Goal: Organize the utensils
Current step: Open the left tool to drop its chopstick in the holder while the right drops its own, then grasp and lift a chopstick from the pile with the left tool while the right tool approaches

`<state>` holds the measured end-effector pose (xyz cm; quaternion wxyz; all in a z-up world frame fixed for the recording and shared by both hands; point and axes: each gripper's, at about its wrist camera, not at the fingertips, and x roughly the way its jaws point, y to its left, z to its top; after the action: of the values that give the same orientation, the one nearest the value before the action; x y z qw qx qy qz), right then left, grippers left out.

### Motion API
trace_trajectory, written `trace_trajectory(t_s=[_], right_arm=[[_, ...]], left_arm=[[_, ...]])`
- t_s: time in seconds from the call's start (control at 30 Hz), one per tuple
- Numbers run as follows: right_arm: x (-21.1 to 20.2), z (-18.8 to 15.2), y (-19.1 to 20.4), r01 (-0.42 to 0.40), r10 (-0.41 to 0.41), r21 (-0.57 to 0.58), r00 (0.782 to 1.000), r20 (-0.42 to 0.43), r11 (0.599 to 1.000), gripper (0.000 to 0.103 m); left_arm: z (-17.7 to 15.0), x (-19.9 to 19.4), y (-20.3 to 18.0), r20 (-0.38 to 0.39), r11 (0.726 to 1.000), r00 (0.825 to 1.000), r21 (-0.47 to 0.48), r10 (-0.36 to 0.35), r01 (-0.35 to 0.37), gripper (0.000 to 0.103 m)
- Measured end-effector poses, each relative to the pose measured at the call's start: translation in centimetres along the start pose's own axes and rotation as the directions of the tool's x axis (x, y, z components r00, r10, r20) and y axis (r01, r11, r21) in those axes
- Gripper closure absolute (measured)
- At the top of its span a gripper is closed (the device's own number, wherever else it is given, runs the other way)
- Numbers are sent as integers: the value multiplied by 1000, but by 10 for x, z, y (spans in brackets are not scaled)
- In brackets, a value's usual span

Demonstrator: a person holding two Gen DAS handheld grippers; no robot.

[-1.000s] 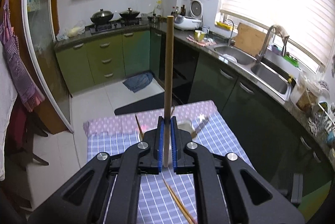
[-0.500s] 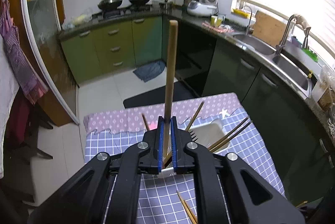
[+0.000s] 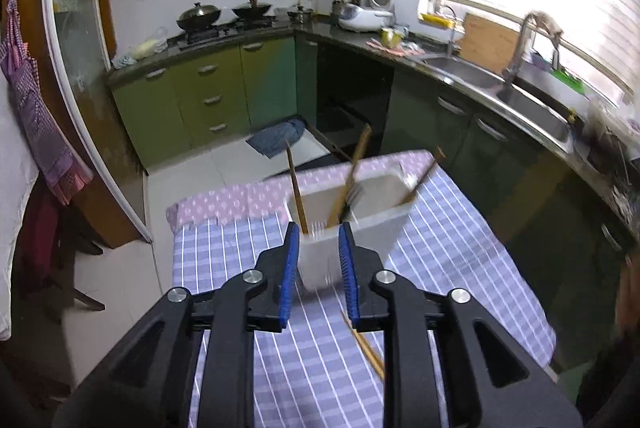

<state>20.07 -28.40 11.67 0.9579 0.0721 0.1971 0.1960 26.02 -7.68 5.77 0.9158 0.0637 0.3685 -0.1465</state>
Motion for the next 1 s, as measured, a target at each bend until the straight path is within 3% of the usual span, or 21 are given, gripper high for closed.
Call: trace_trajectory(t_s=[0.07, 0.2, 0.5, 0.67, 0.77, 0.83, 1.0], right_arm=[[16, 16, 3, 44, -44, -5, 998, 40, 999, 95], [71, 34, -4, 119, -119, 3, 993, 0, 993, 95], [149, -1, -14, 180, -183, -34, 967, -176, 983, 95], [146, -6, -15, 167, -174, -54, 970, -171, 984, 85], [115, -3, -9, 126, -132, -52, 982, -132, 991, 85], [89, -8, -2, 103, -111, -66, 987, -118, 992, 79], [44, -56, -2, 102, -125, -123, 973, -197, 987, 77]], left_arm=[[-17, -8, 0, -15, 1000, 1000, 15, -15, 15, 84], [-43, -12, 3, -60, 1000, 998, 17, -23, 24, 84], [-71, 0, 17, -138, 999, 990, -11, -40, 38, 84], [-76, 14, 12, -183, 998, 981, -15, -57, 55, 84], [-78, 22, 6, -212, 997, 975, -23, -72, 69, 84], [-80, 27, 1, -225, 997, 972, -19, -73, 70, 84], [-93, 56, -11, -323, 993, 939, -59, -117, 103, 84]])
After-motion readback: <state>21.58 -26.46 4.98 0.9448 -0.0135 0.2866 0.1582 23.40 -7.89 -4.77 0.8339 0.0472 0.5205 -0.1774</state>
